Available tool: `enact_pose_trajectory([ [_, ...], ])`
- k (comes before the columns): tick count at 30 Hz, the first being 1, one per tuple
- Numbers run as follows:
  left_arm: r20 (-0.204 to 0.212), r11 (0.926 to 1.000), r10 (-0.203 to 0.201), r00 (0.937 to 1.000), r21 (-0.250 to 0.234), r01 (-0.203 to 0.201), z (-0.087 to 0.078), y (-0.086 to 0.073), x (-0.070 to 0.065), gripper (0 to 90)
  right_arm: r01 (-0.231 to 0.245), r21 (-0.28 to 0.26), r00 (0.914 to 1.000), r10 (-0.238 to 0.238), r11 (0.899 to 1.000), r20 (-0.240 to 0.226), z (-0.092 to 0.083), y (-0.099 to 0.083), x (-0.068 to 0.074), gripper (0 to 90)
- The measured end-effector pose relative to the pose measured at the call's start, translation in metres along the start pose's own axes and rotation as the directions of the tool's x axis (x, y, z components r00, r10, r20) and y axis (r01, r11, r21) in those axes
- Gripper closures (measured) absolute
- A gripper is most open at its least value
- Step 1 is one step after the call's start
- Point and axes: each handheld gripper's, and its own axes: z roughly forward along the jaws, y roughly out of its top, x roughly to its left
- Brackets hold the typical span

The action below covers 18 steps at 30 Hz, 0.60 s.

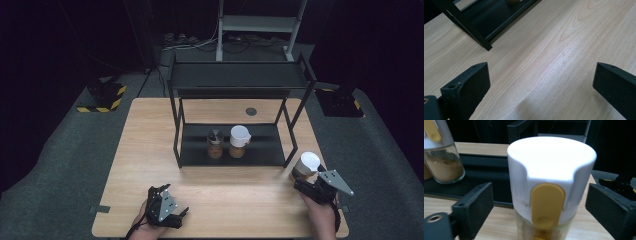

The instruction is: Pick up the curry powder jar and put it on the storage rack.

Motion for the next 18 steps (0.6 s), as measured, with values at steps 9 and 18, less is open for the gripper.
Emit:
enact_pose_trajectory([
  [9,0.000,1.0000,-0.002,1.0000,-0.003,0.002,-0.0001,-0.0005,0.0001,1.5,0.002,0.001,0.9997,-0.002,1.000,0.025,0.0061,-0.0035,0.0007,29.4],
  [18,-0.002,1.0000,0.000,1.0000,-0.004,0.000,-0.0004,-0.0007,-0.0002,1.5,0.026,-0.012,0.9994,-0.026,1.000,0.025,0.0055,-0.0067,0.0001,30.6],
])
